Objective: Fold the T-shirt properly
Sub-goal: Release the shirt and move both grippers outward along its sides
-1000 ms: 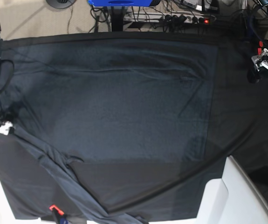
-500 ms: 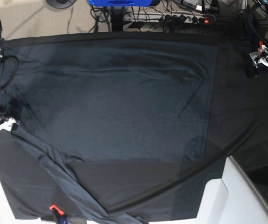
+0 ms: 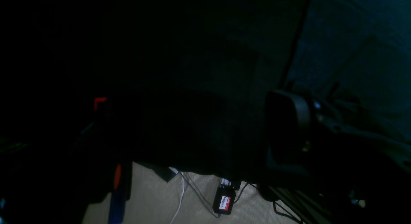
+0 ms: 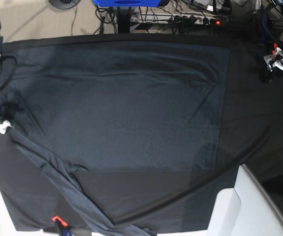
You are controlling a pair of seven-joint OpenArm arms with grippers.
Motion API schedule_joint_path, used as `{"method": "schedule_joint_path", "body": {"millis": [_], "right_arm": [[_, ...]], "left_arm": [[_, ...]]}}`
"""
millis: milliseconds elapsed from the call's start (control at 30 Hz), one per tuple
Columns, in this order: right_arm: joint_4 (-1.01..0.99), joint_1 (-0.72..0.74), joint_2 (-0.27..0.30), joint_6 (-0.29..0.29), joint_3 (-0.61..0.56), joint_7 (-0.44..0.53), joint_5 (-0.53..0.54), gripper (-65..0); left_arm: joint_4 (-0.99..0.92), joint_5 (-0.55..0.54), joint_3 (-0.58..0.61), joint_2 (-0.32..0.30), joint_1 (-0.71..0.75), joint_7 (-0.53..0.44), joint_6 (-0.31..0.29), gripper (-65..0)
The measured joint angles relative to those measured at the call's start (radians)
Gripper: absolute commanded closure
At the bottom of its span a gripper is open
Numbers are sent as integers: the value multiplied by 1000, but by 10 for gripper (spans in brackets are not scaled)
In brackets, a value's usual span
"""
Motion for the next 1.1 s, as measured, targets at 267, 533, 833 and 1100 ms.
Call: {"method": "schedule_joint_path", "body": {"millis": [267, 533, 833, 1100], "right_arm": [[-8, -2, 5, -1, 0, 5, 1, -234], [142, -50, -12, -1, 9, -11, 1, 0], [322, -119, -57, 5, 50, -192, 10, 0], [538, -258, -93, 5, 136, -328, 1, 0]], "left_arm": [[0, 0, 0, 0, 0, 0, 0, -563], [0, 1, 0, 0, 0, 0, 0, -563], [0, 0, 0, 1, 0, 0, 0, -563], [0, 0, 2, 0, 0, 0, 0, -563]]}}
